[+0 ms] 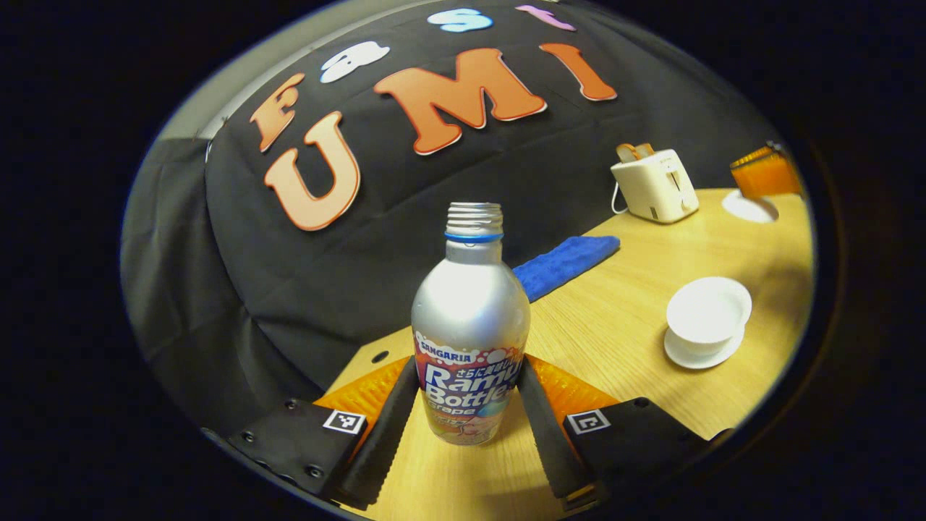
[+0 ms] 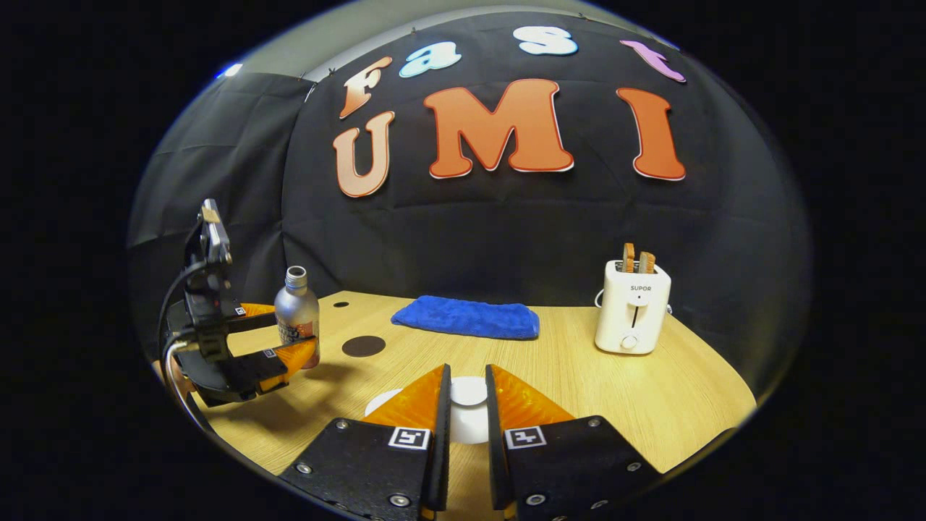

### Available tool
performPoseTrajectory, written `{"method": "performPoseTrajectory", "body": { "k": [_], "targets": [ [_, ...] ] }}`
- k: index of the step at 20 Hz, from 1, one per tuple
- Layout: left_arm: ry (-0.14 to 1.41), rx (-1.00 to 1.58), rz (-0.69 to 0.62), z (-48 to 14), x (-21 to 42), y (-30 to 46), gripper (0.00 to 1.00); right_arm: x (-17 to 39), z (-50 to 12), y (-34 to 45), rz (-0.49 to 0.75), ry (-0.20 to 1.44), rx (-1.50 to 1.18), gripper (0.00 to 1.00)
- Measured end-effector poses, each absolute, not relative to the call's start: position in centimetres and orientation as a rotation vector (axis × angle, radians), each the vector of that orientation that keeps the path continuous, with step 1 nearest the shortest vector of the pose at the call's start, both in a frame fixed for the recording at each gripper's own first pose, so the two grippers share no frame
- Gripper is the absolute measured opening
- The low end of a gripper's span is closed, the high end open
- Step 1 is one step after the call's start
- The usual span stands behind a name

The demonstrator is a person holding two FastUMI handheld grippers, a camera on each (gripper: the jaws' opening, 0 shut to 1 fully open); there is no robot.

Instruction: Open the teacup lid with one hand, grasp the water bottle and pour water into the teacup with the other hand; after pouring, place the water bottle on the coaster and then close the teacup lid.

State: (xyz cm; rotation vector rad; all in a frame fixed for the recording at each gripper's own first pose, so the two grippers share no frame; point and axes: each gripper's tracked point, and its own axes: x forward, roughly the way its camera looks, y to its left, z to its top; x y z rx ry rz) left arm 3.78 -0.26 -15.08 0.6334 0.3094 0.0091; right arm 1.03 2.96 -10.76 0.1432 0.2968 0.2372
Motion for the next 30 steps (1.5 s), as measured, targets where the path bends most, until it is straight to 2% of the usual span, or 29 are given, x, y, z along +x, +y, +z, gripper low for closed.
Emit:
{"method": "performPoseTrajectory", "body": {
  "k": [1, 2, 6, 8, 9, 14, 16, 17, 18, 21, 23, 27, 29, 30],
  "targets": [
    [0.306, 0.678, 0.013, -15.4, 3.8, -0.2, 0.86, 1.0, -10.7, 2.5, 0.231, 0.293, 0.15, 0.24],
    [0.308, 0.715, 0.01, -15.5, 3.8, -0.3, 0.82, 0.9, -10.6, 2.1, 0.228, 0.289, 0.157, 0.23],
    [0.283, 0.874, 0.002, -15.1, 3.8, -0.5, 0.85, 0.6, -10.0, 0.0, 0.2, 0.267, 0.164, 0.23],
    [0.266, 0.955, -0.01, -14.8, 4.0, -0.9, 0.85, 0.5, -9.9, -0.8, 0.189, 0.262, 0.168, 0.23],
    [0.256, 0.998, -0.018, -14.7, 4.0, -0.9, 0.82, 0.5, -9.8, -1.1, 0.182, 0.26, 0.171, 0.23],
    [0.206, 1.183, -0.067, -14.0, 3.8, -2.5, 0.88, -0.1, -10.1, -2.7, 0.161, 0.258, 0.184, 0.23],
    [0.198, 1.233, -0.093, -14.0, 3.3, -2.8, 0.88, -0.2, -10.2, -3.2, 0.15, 0.258, 0.186, 0.23],
    [0.194, 1.257, -0.106, -13.9, 3.1, -2.9, 0.85, -0.3, -10.1, -3.4, 0.149, 0.257, 0.187, 0.23],
    [0.185, 1.285, -0.117, -13.8, 3.0, -3.2, 0.88, -0.3, -10.1, -3.6, 0.142, 0.255, 0.189, 0.23],
    [0.153, 1.375, -0.143, -13.8, 2.6, -3.5, 0.82, -0.6, -9.9, -4.4, 0.123, 0.242, 0.181, 0.23],
    [0.145, 1.409, -0.156, -13.7, 2.5, -3.5, 0.88, -0.8, -9.8, -4.5, 0.117, 0.237, 0.176, 0.23],
    [0.104, 1.507, -0.176, -13.6, 2.2, -4.0, 0.82, -0.9, -9.9, -4.7, 0.112, 0.234, 0.171, 0.23],
    [0.084, 1.554, -0.188, -13.6, 1.9, -4.1, 0.87, -0.9, -9.9, -4.8, 0.11, 0.234, 0.169, 0.23],
    [0.074, 1.577, -0.194, -13.5, 1.6, -4.2, 0.82, -0.9, -9.8, -4.7, 0.111, 0.236, 0.17, 0.23]
  ]
}}
